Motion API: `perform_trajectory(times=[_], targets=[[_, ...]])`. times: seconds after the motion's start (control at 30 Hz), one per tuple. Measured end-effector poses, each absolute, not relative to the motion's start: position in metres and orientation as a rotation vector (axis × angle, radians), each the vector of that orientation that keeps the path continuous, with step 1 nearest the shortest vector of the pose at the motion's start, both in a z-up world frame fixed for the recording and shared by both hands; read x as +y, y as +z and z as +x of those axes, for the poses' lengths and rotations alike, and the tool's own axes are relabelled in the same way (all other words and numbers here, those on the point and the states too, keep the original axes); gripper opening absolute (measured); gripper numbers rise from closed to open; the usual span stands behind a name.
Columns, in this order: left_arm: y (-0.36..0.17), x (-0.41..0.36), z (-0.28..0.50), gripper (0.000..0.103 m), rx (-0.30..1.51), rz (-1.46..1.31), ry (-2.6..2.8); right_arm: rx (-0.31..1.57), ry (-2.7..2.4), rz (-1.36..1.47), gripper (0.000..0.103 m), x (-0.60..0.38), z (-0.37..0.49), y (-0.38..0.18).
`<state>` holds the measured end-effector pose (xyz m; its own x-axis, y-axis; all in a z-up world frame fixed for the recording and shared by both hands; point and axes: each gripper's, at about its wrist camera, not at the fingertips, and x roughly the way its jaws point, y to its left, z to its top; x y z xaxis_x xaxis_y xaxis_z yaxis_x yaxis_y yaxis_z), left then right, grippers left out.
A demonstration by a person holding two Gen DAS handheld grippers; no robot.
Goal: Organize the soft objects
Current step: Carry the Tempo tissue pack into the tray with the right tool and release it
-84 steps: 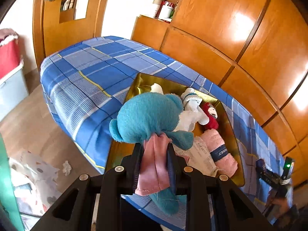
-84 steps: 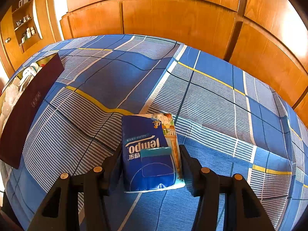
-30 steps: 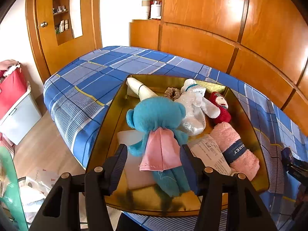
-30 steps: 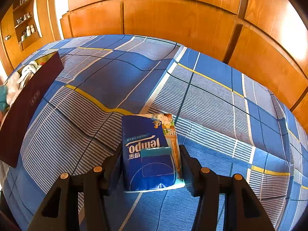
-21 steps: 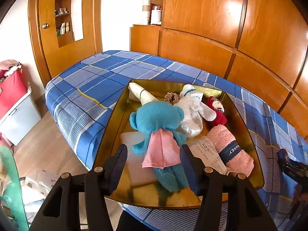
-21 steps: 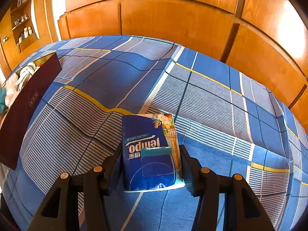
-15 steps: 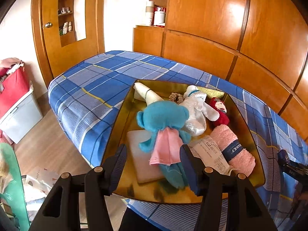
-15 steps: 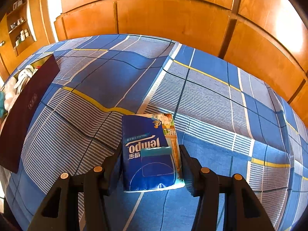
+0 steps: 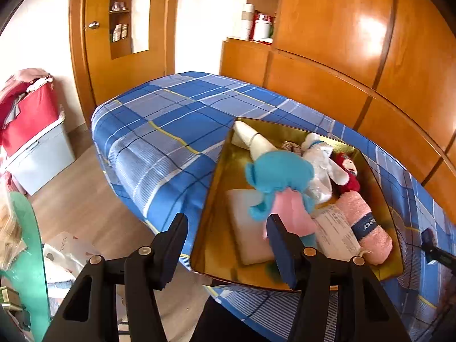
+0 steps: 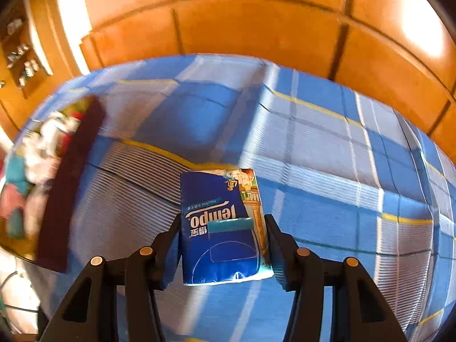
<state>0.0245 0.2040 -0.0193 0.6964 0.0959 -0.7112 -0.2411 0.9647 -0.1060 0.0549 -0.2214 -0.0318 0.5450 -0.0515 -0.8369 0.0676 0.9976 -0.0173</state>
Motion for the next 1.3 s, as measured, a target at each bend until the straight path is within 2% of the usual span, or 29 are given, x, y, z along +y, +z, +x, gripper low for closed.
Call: perform_trajectory(times=[0.3,0.4,0.53,0.67,0.8,1.07,1.17,1.3], targets=[[-0.018,0.217,0.023,0.063,0.771,-0.219,0.234,0.930,0.297,-0.040,0.054,-0.084,0.068,0.009],[-0.017,0.219,0.022,0.065,0.766,-0.220,0.239,0.954,0.369,-0.102,0.054,-0.036,0.082,-0.001],[-0.017,0.221,0.022,0.074,0.765,-0.231,0.237,1.018,0.384,-0.135,0.054,0.002,0.104,-0.025],[-0.016,0.217,0.023,0.079,0.755,-0.225,0.235,1.083,0.365,-0.176,0.055,0.019,0.120,-0.056],[-0.016,0.211,0.025,0.083,0.757,-0.214,0.226,1.054,0.353,-0.217,0.058,0.024,0.117,-0.062],[-0.011,0.201,0.022,0.097,0.743,-0.194,0.225,1.000,0.386,-0.146,0.072,0.014,0.098,-0.042],[-0.007,0.199,0.020,0.102,0.734,-0.192,0.230,0.957,0.376,-0.125,0.074,0.006,0.086,-0.032],[-0.003,0.196,0.016,0.102,0.722,-0.185,0.241,0.890,0.318,-0.114,0.074,-0.005,0.067,-0.020]])
